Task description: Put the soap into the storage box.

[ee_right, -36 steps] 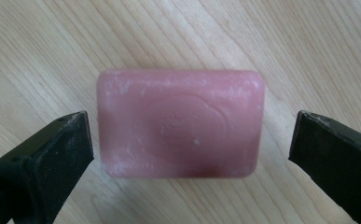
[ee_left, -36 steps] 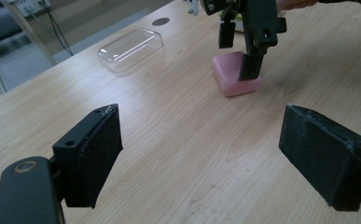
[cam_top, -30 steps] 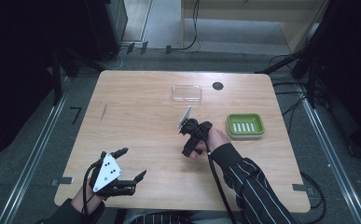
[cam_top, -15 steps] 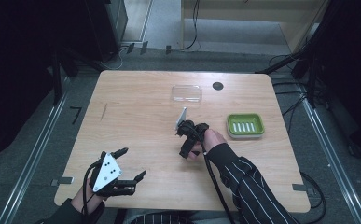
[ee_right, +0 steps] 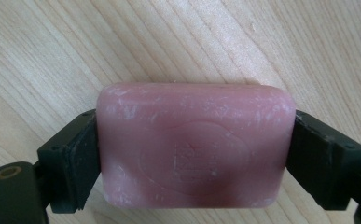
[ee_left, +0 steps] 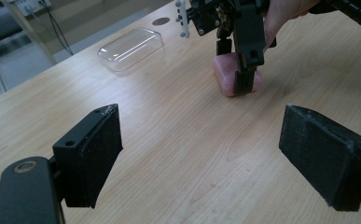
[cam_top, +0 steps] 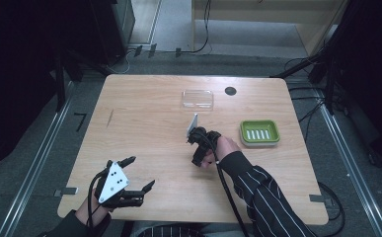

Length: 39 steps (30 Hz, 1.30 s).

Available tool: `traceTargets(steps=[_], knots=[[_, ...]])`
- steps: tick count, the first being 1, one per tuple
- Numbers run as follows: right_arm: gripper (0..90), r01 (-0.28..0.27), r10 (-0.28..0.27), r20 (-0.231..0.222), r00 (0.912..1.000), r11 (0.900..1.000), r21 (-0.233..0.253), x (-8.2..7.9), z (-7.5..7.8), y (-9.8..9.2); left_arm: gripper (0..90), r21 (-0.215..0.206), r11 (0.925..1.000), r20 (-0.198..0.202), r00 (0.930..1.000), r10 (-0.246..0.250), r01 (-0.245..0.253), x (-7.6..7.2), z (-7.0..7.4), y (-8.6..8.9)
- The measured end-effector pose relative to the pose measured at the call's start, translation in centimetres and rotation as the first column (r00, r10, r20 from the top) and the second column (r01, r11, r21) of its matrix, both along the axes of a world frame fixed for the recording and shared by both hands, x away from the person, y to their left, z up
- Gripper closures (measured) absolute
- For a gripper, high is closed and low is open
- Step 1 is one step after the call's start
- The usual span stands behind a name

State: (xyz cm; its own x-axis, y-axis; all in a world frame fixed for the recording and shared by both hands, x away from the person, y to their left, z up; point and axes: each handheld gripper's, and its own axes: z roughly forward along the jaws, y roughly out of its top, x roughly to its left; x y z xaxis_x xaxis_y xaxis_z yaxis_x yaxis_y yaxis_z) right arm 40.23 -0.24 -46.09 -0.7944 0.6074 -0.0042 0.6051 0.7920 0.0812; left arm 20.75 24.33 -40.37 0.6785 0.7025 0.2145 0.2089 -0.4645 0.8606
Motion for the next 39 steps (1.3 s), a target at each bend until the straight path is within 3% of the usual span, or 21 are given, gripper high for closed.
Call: traceTargets(steps=[16,39], knots=[[13.1,-0.005,0.005,-0.032,0.9995,1.0,0.007,0.25,-0.56,-0.22,14.0,0.0,1.0,0.001,1.0,0.001,-0.001,-0.02,0.01,0.0],[13.6,-0.026,0.026,0.005,0.9996,0.999,-0.032,0.17,-0.21,-0.38,14.0,-0.001,1.0,0.001,1.0,0.0,0.0,-0.02,0.02,0.02]])
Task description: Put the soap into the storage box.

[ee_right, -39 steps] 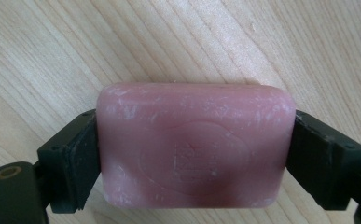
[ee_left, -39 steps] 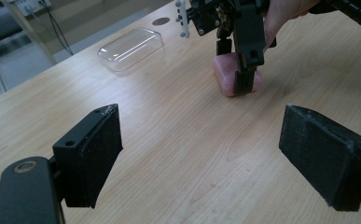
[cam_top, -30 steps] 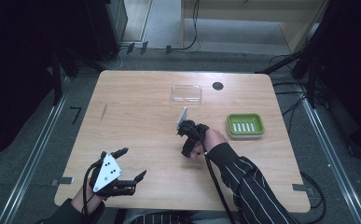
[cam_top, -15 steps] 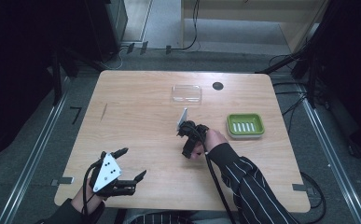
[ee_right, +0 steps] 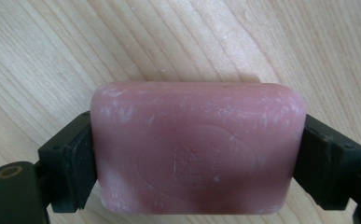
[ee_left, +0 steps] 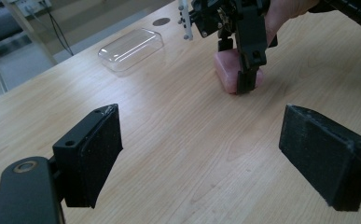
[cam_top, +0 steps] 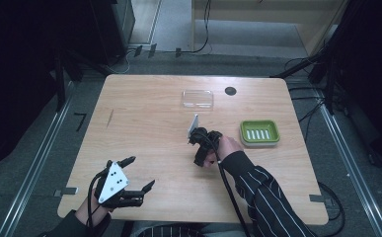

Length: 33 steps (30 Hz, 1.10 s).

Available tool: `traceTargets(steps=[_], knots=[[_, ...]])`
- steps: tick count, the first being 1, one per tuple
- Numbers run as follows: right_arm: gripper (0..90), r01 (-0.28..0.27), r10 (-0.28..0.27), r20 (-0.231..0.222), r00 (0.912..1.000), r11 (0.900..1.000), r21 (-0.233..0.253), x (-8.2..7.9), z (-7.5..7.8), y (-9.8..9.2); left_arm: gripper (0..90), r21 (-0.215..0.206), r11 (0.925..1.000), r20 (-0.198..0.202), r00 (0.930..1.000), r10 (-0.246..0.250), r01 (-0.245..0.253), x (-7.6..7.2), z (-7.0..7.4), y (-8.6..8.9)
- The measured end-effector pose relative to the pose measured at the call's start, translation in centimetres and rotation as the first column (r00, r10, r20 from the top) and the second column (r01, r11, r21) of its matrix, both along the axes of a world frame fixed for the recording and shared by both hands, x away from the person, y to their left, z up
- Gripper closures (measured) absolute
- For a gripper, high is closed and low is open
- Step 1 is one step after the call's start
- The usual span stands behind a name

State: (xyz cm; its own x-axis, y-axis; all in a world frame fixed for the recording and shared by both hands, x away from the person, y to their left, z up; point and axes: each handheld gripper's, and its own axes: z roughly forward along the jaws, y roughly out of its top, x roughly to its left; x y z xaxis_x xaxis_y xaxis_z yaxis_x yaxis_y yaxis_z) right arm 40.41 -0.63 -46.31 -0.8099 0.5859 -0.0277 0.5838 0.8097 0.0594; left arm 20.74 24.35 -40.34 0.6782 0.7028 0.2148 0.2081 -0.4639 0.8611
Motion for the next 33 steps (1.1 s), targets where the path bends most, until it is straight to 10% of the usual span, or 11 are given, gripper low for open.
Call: traceTargets(steps=[33], knots=[[13.6,0.077,-0.078,0.043,0.9961,0.997,0.016,0.6,2.2,-3.6,14.0,-0.004,1.0,0.003,1.0,0.001,-0.001,0.0,0.0,0.0]])
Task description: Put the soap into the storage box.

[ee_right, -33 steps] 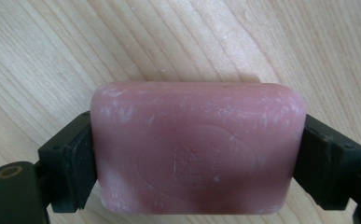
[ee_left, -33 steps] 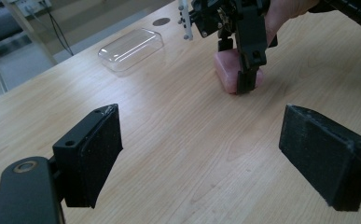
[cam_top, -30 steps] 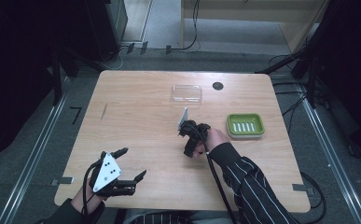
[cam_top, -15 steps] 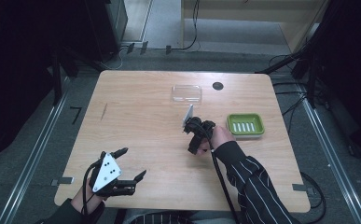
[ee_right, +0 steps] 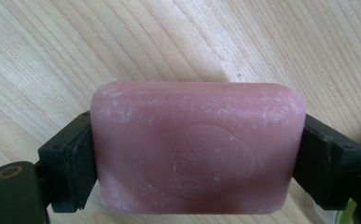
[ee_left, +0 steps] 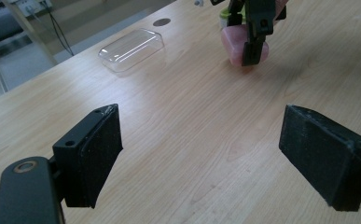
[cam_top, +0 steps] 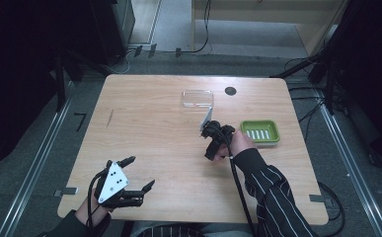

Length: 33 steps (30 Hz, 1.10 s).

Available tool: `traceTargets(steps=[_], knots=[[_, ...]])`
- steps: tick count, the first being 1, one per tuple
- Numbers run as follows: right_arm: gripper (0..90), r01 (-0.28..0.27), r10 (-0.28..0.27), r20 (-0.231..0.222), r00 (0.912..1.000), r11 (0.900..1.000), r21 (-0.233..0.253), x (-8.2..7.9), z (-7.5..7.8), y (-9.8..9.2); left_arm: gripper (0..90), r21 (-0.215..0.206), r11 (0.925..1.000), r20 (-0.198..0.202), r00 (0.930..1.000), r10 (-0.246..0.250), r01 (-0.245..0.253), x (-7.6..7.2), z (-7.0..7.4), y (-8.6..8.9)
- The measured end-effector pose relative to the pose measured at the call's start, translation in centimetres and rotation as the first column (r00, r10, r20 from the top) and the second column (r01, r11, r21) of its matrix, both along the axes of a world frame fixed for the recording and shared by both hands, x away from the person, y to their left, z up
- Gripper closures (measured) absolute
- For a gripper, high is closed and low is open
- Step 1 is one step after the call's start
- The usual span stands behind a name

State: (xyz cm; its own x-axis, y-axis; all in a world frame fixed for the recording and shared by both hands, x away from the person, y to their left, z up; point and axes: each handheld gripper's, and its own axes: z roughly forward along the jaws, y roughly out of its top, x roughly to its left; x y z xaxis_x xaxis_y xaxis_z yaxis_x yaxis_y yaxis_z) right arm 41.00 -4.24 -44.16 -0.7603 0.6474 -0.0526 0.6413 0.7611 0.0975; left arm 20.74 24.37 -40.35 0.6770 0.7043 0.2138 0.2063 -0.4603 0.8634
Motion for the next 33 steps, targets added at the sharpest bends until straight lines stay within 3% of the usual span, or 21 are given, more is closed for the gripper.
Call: traceTargets(steps=[33], knots=[[13.6,0.111,-0.111,0.036,0.9931,0.994,0.015,0.7,1.7,-4.8,14.0,-0.001,1.0,-0.001,1.0,-0.002,0.002,0.0,0.0,0.0]])
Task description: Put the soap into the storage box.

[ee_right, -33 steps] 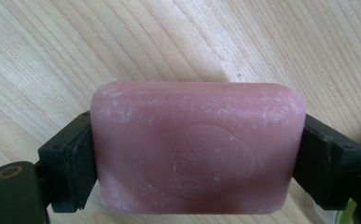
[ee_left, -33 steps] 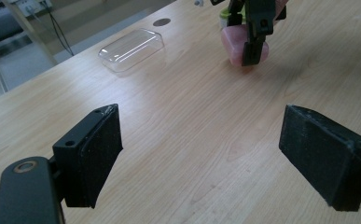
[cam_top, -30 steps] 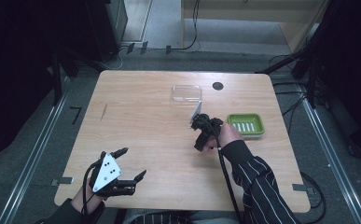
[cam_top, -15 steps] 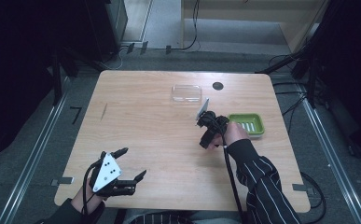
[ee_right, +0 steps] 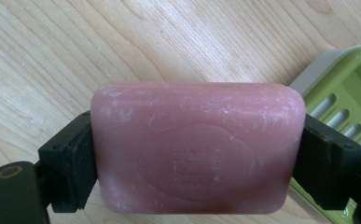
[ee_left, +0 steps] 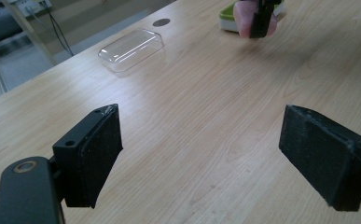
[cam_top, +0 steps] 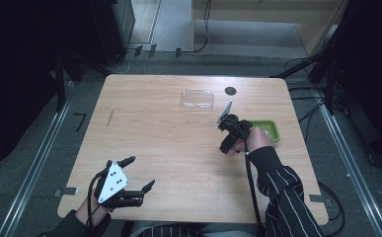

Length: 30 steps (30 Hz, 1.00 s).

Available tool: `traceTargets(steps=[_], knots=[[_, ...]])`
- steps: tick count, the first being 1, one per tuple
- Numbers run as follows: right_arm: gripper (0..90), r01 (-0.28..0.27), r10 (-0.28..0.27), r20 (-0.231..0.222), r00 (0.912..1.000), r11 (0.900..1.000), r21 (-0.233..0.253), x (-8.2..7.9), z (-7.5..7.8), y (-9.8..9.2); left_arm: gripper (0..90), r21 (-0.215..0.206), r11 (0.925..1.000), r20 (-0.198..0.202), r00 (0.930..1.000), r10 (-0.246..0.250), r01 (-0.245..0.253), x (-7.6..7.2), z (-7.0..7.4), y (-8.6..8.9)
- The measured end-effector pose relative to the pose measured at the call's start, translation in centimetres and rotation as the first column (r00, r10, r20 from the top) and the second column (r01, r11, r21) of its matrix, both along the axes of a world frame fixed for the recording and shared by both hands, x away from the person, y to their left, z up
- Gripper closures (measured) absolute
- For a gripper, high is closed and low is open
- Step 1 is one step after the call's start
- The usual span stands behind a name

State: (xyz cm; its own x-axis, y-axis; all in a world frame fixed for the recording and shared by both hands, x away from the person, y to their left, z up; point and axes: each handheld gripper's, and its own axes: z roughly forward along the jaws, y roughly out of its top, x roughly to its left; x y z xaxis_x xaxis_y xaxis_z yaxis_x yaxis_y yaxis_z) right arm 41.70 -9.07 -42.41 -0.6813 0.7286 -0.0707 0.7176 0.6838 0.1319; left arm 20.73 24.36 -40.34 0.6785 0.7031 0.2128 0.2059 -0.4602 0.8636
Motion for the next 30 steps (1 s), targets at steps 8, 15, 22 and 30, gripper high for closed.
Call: traceTargets(steps=[8,15,22,30], knots=[[13.6,0.026,-0.026,0.015,0.9996,1.0,0.004,0.2,0.6,-1.2,14.0,-0.001,1.0,0.001,1.0,0.001,-0.001,0.0,0.0,0.0],[13.6,0.044,-0.045,0.023,0.9987,0.999,0.008,0.3,0.9,-2.1,14.0,0.001,1.0,0.0,1.0,0.001,-0.001,0.0,0.0,0.0],[13.6,0.063,-0.063,0.033,0.9975,0.998,0.01,0.4,1.4,-2.9,14.0,0.002,1.0,0.0,1.0,0.001,-0.001,0.0,0.0,0.0],[13.6,0.103,-0.103,0.038,0.9939,0.995,0.014,0.6,1.6,-4.1,14.0,0.002,1.0,0.0,1.0,0.0,0.0,0.0,0.0,0.0]])
